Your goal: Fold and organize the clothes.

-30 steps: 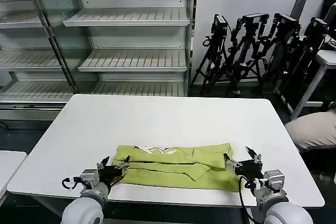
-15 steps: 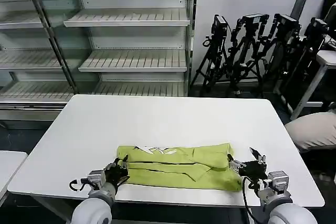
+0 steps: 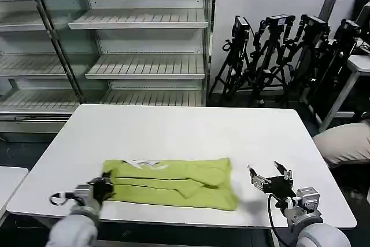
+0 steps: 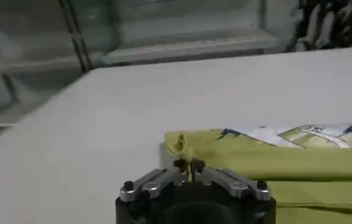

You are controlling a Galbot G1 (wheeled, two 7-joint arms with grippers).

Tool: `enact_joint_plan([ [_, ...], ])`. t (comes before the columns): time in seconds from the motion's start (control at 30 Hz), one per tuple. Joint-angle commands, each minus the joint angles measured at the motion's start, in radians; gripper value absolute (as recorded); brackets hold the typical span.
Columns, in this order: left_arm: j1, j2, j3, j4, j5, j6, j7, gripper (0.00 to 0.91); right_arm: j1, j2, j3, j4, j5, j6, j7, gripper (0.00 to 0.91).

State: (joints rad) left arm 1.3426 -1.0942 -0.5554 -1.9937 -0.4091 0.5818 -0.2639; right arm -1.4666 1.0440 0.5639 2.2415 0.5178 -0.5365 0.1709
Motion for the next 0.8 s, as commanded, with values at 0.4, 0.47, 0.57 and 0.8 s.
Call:
enact_joint_plan([
  [0.4, -0.048, -0.065, 0.315, -0.221, 0.298, -0.005, 0.104, 0.0, -0.018, 0.023, 0.002, 0.01, -0.014, 0.002, -0.002, 0.907],
  [0.47, -0.038, -0.121, 0.412, -0.229, 0.333, -0.006, 0.115, 0.01, -0.023, 0.031, 0.005, 0.013, -0.022, 0.002, -0.001, 0.907],
  [0.57, -0.063, -0.182, 0.496, -0.156, 0.408, -0.049, 0.136, 0.01, -0.035, 0.039, 0.011, 0.026, -0.029, 0.001, -0.003, 0.907],
  [0.8, -0.115, -0.208, 0.562, -0.151, 0.346, -0.031, 0.141, 0.01, -0.036, 0.043, 0.02, 0.04, -0.043, -0.004, -0.002, 0.907],
])
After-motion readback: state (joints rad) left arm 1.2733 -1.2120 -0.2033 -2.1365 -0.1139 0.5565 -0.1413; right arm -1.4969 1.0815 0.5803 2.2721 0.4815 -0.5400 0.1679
